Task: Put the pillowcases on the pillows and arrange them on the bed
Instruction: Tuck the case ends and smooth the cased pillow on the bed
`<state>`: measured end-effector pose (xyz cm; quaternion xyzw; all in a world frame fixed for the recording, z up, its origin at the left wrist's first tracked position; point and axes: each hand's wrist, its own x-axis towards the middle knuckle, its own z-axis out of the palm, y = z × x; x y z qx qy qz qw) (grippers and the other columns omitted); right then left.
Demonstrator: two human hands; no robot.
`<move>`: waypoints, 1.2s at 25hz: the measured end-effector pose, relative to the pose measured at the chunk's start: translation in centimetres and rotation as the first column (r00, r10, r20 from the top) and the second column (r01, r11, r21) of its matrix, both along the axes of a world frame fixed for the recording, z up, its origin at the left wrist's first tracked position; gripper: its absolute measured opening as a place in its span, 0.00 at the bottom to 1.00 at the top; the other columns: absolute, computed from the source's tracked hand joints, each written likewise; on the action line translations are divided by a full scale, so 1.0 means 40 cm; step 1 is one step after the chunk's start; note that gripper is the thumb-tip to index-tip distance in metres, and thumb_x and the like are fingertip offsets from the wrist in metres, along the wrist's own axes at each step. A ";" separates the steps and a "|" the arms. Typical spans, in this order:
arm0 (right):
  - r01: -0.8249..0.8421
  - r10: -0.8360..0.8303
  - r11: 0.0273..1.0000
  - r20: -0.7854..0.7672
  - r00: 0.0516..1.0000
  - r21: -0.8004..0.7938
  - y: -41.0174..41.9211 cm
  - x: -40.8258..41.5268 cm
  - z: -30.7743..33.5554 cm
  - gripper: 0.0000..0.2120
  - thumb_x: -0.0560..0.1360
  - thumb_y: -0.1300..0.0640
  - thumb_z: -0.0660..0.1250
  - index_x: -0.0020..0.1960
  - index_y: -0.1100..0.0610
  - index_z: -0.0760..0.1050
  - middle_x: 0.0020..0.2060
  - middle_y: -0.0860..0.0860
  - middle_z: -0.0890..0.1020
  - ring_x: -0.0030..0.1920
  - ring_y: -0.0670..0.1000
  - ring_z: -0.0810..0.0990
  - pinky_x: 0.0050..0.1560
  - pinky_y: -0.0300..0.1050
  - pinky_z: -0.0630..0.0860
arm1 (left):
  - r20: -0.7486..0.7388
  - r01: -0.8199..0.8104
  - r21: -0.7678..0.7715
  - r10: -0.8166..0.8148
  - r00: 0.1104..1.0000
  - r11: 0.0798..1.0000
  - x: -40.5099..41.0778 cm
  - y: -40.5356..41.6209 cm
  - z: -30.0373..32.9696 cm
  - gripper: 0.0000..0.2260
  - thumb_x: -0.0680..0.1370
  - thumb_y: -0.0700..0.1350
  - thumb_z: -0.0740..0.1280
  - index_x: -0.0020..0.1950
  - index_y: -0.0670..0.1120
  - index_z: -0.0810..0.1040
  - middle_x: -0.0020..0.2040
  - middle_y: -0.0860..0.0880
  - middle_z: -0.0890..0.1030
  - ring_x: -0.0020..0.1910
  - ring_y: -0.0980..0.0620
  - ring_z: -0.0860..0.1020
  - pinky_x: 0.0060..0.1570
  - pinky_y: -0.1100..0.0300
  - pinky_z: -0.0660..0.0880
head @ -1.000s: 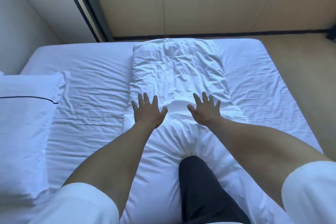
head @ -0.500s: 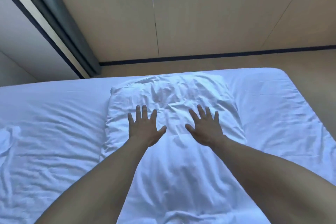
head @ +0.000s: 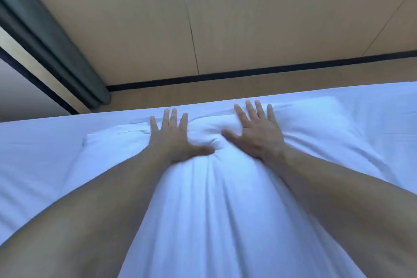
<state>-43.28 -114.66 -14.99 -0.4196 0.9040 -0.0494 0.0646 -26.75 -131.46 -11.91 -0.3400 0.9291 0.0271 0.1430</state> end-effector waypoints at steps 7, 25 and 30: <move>-0.013 -0.041 0.924 -0.132 0.990 -0.382 -0.024 -0.007 -0.126 0.23 0.76 0.38 0.59 0.53 0.57 0.76 0.50 0.54 0.78 0.58 0.60 0.74 0.73 0.59 0.62 | -0.514 0.095 -0.370 -0.288 0.808 0.924 -0.001 -0.017 -0.204 0.22 0.78 0.59 0.58 0.48 0.40 0.76 0.47 0.41 0.79 0.54 0.39 0.77 0.71 0.36 0.62; 0.000 0.006 0.994 0.060 0.998 -0.106 0.158 0.263 0.130 0.24 0.79 0.36 0.59 0.37 0.55 0.72 0.42 0.55 0.85 0.45 0.58 0.83 0.42 0.47 0.64 | 0.061 0.189 -0.303 -0.179 0.982 0.934 0.112 0.255 0.046 0.14 0.83 0.52 0.51 0.49 0.51 0.75 0.50 0.51 0.80 0.51 0.45 0.81 0.58 0.48 0.63; 0.031 -0.021 0.984 0.058 0.998 -0.176 0.353 0.423 0.229 0.27 0.78 0.35 0.61 0.48 0.60 0.79 0.43 0.58 0.86 0.45 0.60 0.83 0.41 0.47 0.64 | 0.204 0.378 -0.146 -0.346 0.916 0.914 0.261 0.381 0.239 0.17 0.83 0.57 0.51 0.61 0.55 0.77 0.50 0.48 0.75 0.52 0.43 0.80 0.54 0.48 0.64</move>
